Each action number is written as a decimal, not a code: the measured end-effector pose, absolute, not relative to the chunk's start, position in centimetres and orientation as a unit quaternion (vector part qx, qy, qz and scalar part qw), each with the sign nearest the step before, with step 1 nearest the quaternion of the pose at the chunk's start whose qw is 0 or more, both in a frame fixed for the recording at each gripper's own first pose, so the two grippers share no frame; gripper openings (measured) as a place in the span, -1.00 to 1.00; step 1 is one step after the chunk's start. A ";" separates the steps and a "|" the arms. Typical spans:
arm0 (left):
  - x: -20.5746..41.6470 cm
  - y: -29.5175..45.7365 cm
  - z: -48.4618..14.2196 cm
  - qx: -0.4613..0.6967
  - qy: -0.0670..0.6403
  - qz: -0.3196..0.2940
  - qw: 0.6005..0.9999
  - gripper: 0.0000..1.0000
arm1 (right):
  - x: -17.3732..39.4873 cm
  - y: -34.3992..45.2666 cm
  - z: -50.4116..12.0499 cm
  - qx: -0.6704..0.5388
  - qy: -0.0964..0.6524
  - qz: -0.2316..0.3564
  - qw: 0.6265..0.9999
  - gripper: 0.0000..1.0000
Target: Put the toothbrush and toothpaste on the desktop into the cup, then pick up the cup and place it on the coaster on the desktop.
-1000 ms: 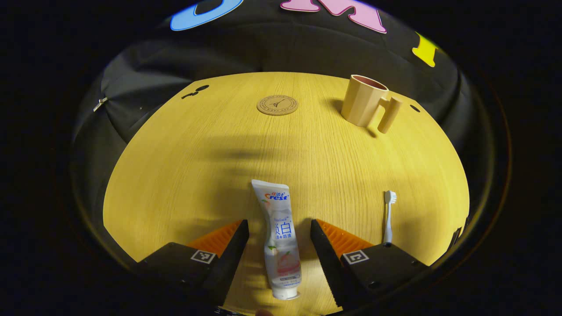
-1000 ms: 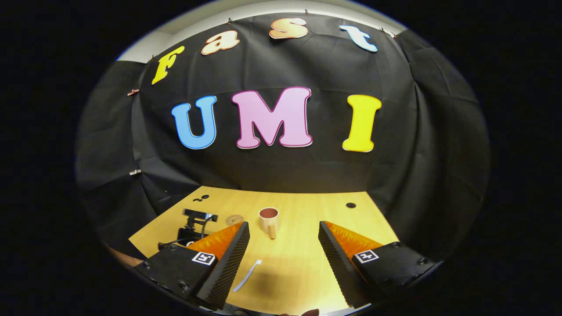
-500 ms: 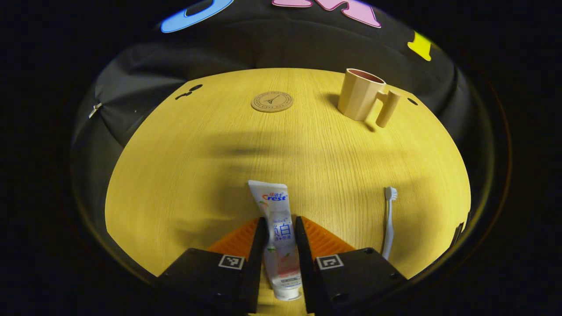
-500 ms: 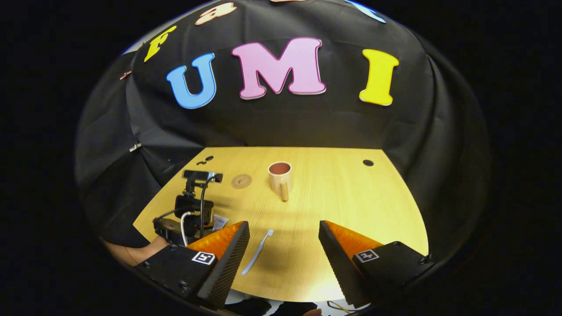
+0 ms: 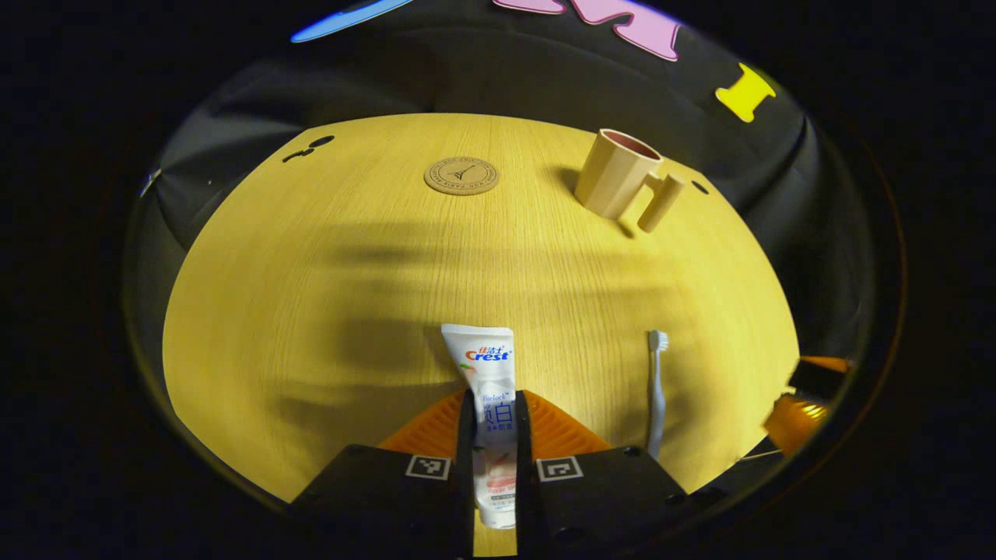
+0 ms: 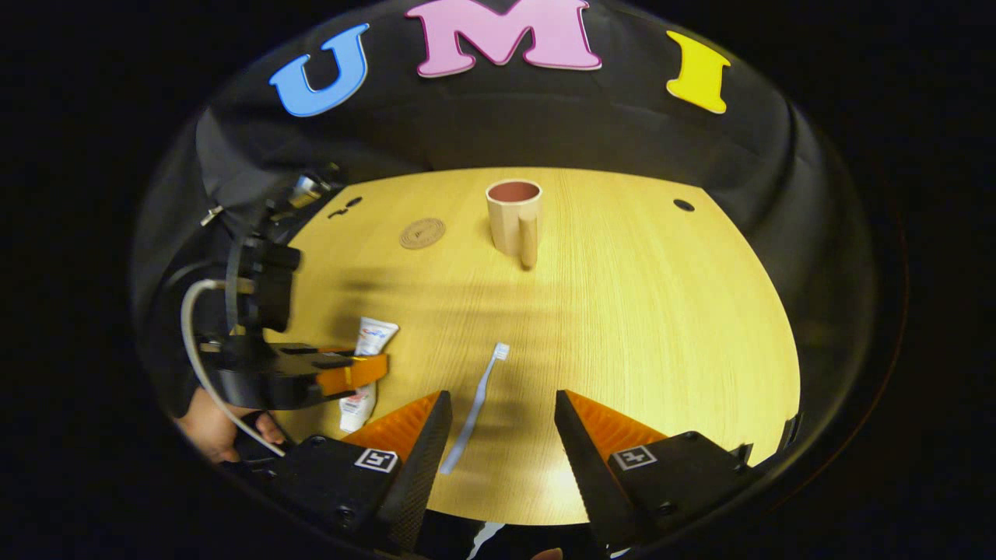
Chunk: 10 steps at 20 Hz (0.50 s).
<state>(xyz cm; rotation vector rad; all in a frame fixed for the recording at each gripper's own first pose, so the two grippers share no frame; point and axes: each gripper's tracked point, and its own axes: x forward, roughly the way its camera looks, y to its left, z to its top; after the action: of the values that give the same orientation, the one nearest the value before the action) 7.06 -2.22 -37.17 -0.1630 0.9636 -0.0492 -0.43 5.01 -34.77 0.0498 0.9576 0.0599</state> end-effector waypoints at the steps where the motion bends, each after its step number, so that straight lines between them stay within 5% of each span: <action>1: 6.8 -2.0 -36.4 -0.078 0.455 -0.031 0.886 -0.41 | -0.2 5.3 -35.8 0.030 0.474 0.024 0.880 0.60; 4: 6.0 -0.5 -33.6 -0.065 0.427 -0.045 0.901 -0.51 | -0.6 5.9 -39.1 0.030 0.507 0.016 0.861 0.41; 8: 4.7 1.4 -31.2 -0.070 0.394 -0.048 0.915 -0.52 | -0.2 6.5 -41.4 0.008 0.537 0.010 0.844 0.40; 10: 4.2 2.2 -30.4 -0.076 0.383 -0.047 0.920 -0.51 | 0.0 6.4 -42.0 0.000 0.548 0.000 0.836 0.19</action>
<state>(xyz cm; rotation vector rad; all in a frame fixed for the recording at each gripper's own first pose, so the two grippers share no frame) 4.21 2.23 -30.36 -0.1556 0.7864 -0.0968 0.00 6.44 -42.00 -0.0007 1.1602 -0.0005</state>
